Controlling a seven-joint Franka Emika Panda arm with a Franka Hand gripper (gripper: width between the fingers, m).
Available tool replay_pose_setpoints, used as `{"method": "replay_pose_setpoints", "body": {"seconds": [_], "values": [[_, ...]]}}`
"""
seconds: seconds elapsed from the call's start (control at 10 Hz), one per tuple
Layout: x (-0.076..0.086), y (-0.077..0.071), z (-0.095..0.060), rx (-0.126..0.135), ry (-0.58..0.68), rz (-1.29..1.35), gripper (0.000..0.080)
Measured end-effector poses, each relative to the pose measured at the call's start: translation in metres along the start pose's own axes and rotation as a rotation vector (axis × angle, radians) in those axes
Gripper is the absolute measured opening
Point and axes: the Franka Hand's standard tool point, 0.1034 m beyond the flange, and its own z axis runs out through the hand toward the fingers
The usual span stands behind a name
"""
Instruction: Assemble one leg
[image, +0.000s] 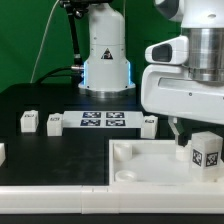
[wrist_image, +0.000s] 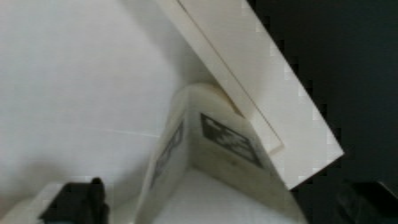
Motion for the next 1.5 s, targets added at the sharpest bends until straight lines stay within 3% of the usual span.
{"method": "replay_pose_setpoints", "body": {"seconds": [0.7,1.0,1.2,1.4,1.5], "values": [[-0.0034,-0.0038,0.0003,-0.002,0.0,-0.64,0.0649],[-0.0019,-0.0016,0.0006,-0.002,0.0,-0.697,0.0622],[-0.0019,-0.0015,0.0006,-0.002,0.0,-0.675,0.0288],[-0.0019,-0.0018,0.001,-0.001,0.001,-0.647,0.029],[-0.0017,-0.0022,0.001,-0.001,0.006,-0.504,0.029]]}}
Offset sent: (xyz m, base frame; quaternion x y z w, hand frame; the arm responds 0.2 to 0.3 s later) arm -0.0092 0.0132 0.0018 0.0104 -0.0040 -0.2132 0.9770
